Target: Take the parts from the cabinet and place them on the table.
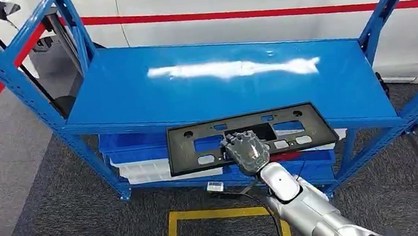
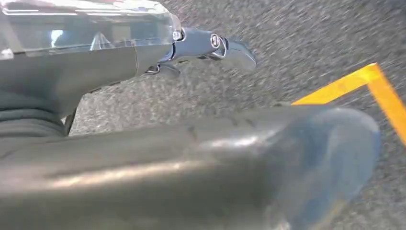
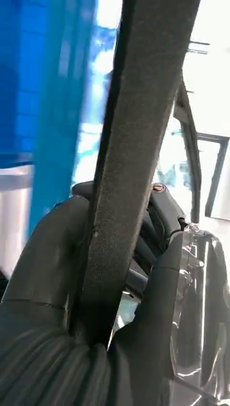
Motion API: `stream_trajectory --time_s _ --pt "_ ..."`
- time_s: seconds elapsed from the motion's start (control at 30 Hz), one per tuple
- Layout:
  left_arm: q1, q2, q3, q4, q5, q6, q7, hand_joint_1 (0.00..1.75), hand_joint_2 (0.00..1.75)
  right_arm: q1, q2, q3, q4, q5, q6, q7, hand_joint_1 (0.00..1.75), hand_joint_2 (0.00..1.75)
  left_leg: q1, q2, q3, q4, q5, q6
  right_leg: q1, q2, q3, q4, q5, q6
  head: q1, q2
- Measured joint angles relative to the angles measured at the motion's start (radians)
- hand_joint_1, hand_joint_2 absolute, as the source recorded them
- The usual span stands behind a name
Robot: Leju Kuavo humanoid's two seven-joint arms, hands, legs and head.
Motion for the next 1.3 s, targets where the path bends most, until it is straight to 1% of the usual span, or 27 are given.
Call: stream_trajectory --time_s 0.07,0.1,0.13,0.17,0.27,0.3,0.33,0.4,0.43,0.47,0.5,0.57,0.6,0.67,0.8,0.83,0.87,0.93,0.97,1.0,1.03,1.07,1.1,1.13,1.17,1.27,1.3 --pt "0.000 0.000 -0.003 0.000 0.000 -0.003 0.000 0.00 0.00 0.004 0.000 0.000 -0.007 0.001 0.000 0.000 1.75 1.75 0.000 0.000 -0.036 0.011 0.020 -0.005 0.001 0.000 0.094 -0.101 0.073 -0.006 0.000 0.000" --pt "0.000 0.000 -0.003 0.000 0.002 -0.005 0.000 0.00 0.00 0.003 0.000 0.000 -0.011 0.003 0.001 0.000 1.75 1.75 -0.001 -0.001 -0.049 0.017 0.029 -0.008 0.001 0.001 0.165 -0.192 0.073 -0.013 0.000 0.000" --pt "0.000 -0.002 -0.004 0.000 0.003 -0.006 0.000 0.00 0.00 0.001 0.000 0.000 -0.015 0.004 0.001 0.000 1.75 1.75 -0.005 -0.002 -0.058 0.020 0.036 -0.014 0.007 0.001 0.232 -0.288 0.022 -0.021 0.000 0.000" --pt "0.000 -0.002 -0.004 0.000 0.003 -0.007 0.001 0.00 0.00 0.001 0.000 0.000 -0.021 0.005 0.001 0.000 1.75 1.75 -0.004 -0.002 -0.059 0.021 0.044 -0.018 0.009 0.001 0.246 -0.320 0.015 -0.024 -0.002 0.000" --pt "0.000 -0.003 -0.004 0.000 0.007 -0.009 0.001 0.00 0.00 -0.002 0.003 0.001 -0.021 0.012 0.003 -0.002 1.75 1.75 -0.004 -0.002 -0.061 0.002 0.080 -0.036 0.013 0.000 0.225 -0.324 0.043 -0.041 -0.001 0.000" --pt "0.001 -0.003 -0.004 0.000 0.007 -0.009 0.001 0.00 0.00 -0.003 0.004 0.001 -0.021 0.013 0.004 -0.003 1.75 1.75 -0.002 -0.003 -0.070 0.007 0.074 -0.041 0.001 -0.006 0.214 -0.332 0.062 -0.050 -0.001 0.000" --pt "0.003 -0.003 -0.004 0.000 0.007 -0.010 0.002 0.00 0.00 -0.004 0.008 0.001 -0.021 0.013 0.005 -0.003 1.75 1.75 -0.002 -0.005 -0.085 0.033 0.015 -0.046 0.001 -0.007 0.196 -0.333 0.077 -0.059 -0.001 0.000" --pt "0.003 -0.003 -0.004 0.000 0.007 -0.013 0.002 0.00 0.00 -0.005 0.018 0.001 -0.022 0.013 0.008 -0.003 1.75 1.75 0.006 -0.005 -0.117 0.170 -0.120 -0.058 0.002 -0.007 0.162 -0.332 0.105 -0.064 -0.001 0.000" --pt "0.002 -0.003 -0.004 0.000 0.007 -0.015 0.003 0.00 0.00 -0.005 0.019 0.001 -0.022 0.013 0.010 -0.003 1.75 1.75 0.007 -0.005 -0.128 0.243 -0.157 -0.063 0.003 -0.008 0.146 -0.331 0.118 -0.064 -0.002 0.000" --pt "0.002 -0.003 -0.004 0.000 0.007 -0.018 0.004 0.00 0.00 -0.006 0.019 0.001 -0.022 0.013 0.012 -0.003 1.75 1.75 0.009 -0.005 -0.131 0.304 -0.163 -0.067 0.003 -0.010 0.128 -0.329 0.131 -0.062 -0.001 0.000" --pt "0.002 -0.003 -0.004 0.000 0.008 -0.020 0.004 0.00 0.00 -0.005 0.021 0.001 -0.022 0.014 0.015 -0.003 1.75 1.75 0.010 -0.005 -0.118 0.328 -0.136 -0.070 0.002 -0.010 0.110 -0.327 0.145 -0.060 -0.001 0.000" --pt "0.001 -0.003 -0.004 0.000 0.011 -0.024 0.002 0.00 0.00 -0.006 0.022 0.001 -0.022 0.014 0.021 -0.003 1.75 1.75 0.014 -0.005 -0.038 0.257 -0.061 -0.071 0.002 -0.010 0.074 -0.321 0.168 -0.054 -0.001 0.000" --pt "-0.001 -0.003 -0.004 0.000 0.011 -0.026 0.000 0.00 0.00 -0.007 0.022 0.001 -0.022 0.015 0.021 -0.003 1.75 1.75 0.014 -0.005 0.031 0.172 -0.054 -0.067 0.001 -0.010 0.060 -0.317 0.179 -0.050 -0.002 0.000" --pt "-0.007 -0.003 -0.005 -0.001 0.011 -0.028 -0.003 0.00 0.00 -0.008 0.023 0.001 -0.028 0.016 0.022 -0.003 1.75 1.75 0.007 -0.008 0.157 -0.021 -0.137 -0.054 0.005 -0.010 0.046 -0.309 0.195 -0.038 -0.001 0.000" --pt "-0.001 -0.006 -0.006 -0.001 0.010 -0.029 -0.015 0.00 0.00 -0.007 0.026 0.001 -0.028 0.022 0.023 -0.005 1.75 1.75 0.004 -0.007 0.119 -0.016 -0.097 -0.024 0.002 -0.007 0.044 -0.343 0.243 -0.010 -0.001 0.000" --pt "-0.001 -0.006 -0.007 -0.001 0.009 -0.029 -0.016 0.00 0.00 -0.006 0.025 0.001 -0.028 0.022 0.024 -0.005 1.75 1.75 0.008 -0.006 0.106 -0.021 -0.080 -0.017 -0.003 -0.005 0.032 -0.331 0.220 -0.007 -0.001 0.000" --pt "-0.002 -0.006 -0.009 -0.001 0.009 -0.030 -0.018 0.00 0.00 -0.003 0.024 0.000 -0.028 0.023 0.025 -0.007 1.75 1.75 0.007 -0.004 0.093 -0.021 -0.066 -0.008 -0.002 -0.004 0.007 -0.284 0.152 -0.005 -0.001 0.000" --pt "-0.001 -0.007 -0.014 -0.001 0.008 -0.030 -0.021 0.00 0.00 -0.001 0.024 0.000 -0.028 0.024 0.025 -0.007 1.75 1.75 0.005 -0.003 0.063 -0.020 -0.042 -0.005 -0.002 -0.003 -0.038 -0.130 0.035 -0.002 -0.001 0.000" --pt "-0.001 -0.007 -0.015 -0.001 0.007 -0.030 -0.022 0.00 0.00 0.000 0.024 0.000 -0.028 0.024 0.025 -0.008 1.75 1.75 0.003 -0.003 0.048 -0.019 -0.032 -0.006 -0.002 -0.002 -0.053 -0.054 0.022 -0.001 -0.001 0.000" --pt "0.001 -0.007 -0.016 -0.001 0.006 -0.030 -0.023 0.00 0.00 0.001 0.025 0.000 -0.028 0.024 0.025 -0.008 1.75 1.75 0.002 -0.002 0.033 -0.018 -0.022 -0.006 -0.002 -0.002 -0.053 -0.012 0.046 -0.001 -0.001 0.000" --pt "0.002 -0.007 -0.018 -0.001 0.006 -0.030 -0.023 0.00 0.00 0.003 0.024 0.000 -0.028 0.024 0.025 -0.008 1.75 1.75 0.001 -0.002 0.022 -0.018 -0.013 -0.007 -0.002 -0.002 -0.035 -0.012 0.080 -0.003 -0.001 0.000" --pt "0.003 -0.008 -0.020 -0.001 0.006 -0.030 -0.023 0.00 0.00 0.005 0.024 0.000 -0.028 0.024 0.025 -0.009 1.75 1.75 0.000 -0.002 0.010 -0.016 -0.005 -0.009 -0.001 -0.002 0.011 -0.056 0.114 -0.007 -0.001 0.000" --pt "0.004 -0.008 -0.020 -0.001 0.006 -0.030 -0.024 0.00 0.00 0.005 0.024 0.000 -0.028 0.024 0.025 -0.009 1.75 1.75 -0.001 -0.003 0.002 -0.013 0.001 -0.011 0.000 -0.002 0.068 -0.127 0.128 -0.013 -0.001 0.000" --pt "0.003 -0.010 -0.021 -0.001 0.006 -0.030 -0.025 0.00 0.00 0.003 0.024 -0.002 -0.029 0.024 0.025 -0.009 1.75 1.75 -0.001 -0.003 -0.002 -0.009 0.006 -0.015 0.003 -0.002 0.152 -0.234 0.109 -0.024 -0.001 0.000" --pt "0.003 -0.013 -0.021 -0.001 0.006 -0.031 -0.027 0.00 0.00 0.001 0.025 -0.002 -0.032 0.024 0.025 -0.010 1.75 1.75 -0.007 -0.003 -0.008 -0.006 0.008 -0.019 0.010 -0.002 0.201 -0.308 0.070 -0.029 -0.001 0.000" --pt "0.004 -0.013 -0.021 -0.001 0.009 -0.034 -0.030 0.00 0.00 0.006 0.024 -0.006 -0.038 0.010 0.025 -0.010 1.75 1.75 -0.005 0.000 -0.008 -0.004 0.015 -0.032 0.009 -0.002 0.208 -0.338 0.064 -0.037 -0.001 0.000" --pt "0.005 -0.013 -0.021 -0.001 0.009 -0.035 -0.030 0.00 0.00 0.013 0.022 -0.009 -0.039 0.004 0.024 -0.010 1.75 1.75 -0.008 0.001 -0.007 -0.005 0.006 -0.008 0.010 -0.001 0.208 -0.339 0.065 -0.035 -0.001 0.000"
